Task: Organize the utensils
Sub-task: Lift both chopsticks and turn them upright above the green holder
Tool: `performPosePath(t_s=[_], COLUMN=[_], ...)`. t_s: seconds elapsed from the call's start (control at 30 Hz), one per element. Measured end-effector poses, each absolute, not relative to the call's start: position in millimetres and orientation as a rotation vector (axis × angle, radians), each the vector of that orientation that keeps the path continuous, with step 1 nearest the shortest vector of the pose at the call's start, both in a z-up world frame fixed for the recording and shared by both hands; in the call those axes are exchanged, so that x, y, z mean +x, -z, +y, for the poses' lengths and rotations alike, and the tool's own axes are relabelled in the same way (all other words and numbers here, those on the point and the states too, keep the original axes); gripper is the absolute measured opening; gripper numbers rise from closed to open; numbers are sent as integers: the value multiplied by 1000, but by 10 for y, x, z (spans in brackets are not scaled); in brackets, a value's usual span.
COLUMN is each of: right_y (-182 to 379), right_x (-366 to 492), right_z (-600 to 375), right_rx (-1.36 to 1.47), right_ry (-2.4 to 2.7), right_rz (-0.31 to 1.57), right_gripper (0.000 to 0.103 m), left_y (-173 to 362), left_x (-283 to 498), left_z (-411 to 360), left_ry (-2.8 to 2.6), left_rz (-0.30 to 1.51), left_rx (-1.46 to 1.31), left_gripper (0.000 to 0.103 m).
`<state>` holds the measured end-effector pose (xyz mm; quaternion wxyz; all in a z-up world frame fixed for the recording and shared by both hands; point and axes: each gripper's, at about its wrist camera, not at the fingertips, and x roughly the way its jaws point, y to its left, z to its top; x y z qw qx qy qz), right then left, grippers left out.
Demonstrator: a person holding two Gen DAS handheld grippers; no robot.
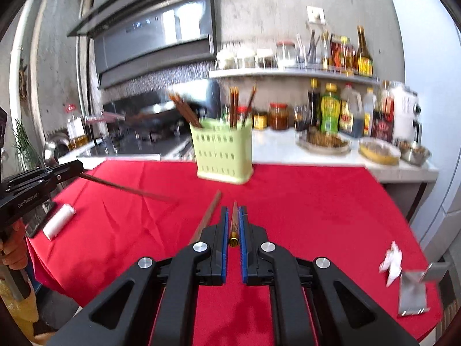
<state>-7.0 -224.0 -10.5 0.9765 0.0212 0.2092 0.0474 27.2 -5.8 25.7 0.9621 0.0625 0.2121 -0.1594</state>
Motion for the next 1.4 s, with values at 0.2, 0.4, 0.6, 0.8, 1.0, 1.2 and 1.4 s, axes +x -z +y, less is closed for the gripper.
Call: performPosePath(t_s=[0.2, 0.4, 0.6, 0.8, 1.0, 1.2, 1.4], right_y=[-336, -580, -564, -306, -35, -29, -109], right_x=[-92, -37, 140, 326, 386, 369, 445], right_z=[-2272, -2261, -2193, -2088, -1993, -1950, -2004], right_rx=[32, 22, 7, -34, -64, -84, -75], right_ry=[-102, -108, -109, -120, -127, -124, -122], right_rz=[344, 320, 330, 418, 488, 505, 499], right_gripper=[7, 7, 7, 7, 7, 7, 7], left_y=[-662, -779, -659, -552, -230, -20, -148], left_x=[227, 260, 367, 368, 483, 537, 589], left_z=[25, 67, 69, 48, -32, -59, -111], left_ry=[339, 341, 332, 316, 300, 305, 317], left_rz=[342, 304, 292, 341, 471, 548, 455], left_rx=[109, 101, 72, 112, 167, 202, 200], left_gripper=[7, 7, 7, 7, 7, 7, 6])
